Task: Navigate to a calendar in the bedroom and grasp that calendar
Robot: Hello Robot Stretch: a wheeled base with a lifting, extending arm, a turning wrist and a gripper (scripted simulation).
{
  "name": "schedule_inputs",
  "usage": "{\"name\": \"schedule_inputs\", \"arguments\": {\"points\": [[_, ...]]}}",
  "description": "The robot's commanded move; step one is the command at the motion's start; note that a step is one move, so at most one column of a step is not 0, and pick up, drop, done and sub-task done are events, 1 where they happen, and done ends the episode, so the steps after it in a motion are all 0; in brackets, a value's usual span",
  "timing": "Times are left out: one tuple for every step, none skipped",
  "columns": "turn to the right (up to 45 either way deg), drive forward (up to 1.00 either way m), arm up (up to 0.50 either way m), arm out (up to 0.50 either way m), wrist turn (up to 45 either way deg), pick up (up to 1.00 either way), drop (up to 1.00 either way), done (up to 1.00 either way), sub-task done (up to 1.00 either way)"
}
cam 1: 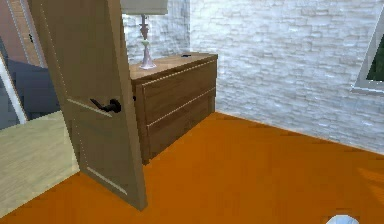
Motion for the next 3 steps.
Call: {"name": "schedule_inputs", "arguments": {"points": [[0.0, 0.0, 0.5, 0.0, 0.0, 0.0, 0.0, 0.0, 0.0], [0.0, 0.0, 0.12, 0.0, 0.0, 0.0, 0.0, 0.0, 0.0], [0.0, 0.0, 0.0, 0.04, 0.0, 0.0, 0.0, 0.0, 0.0]]}}
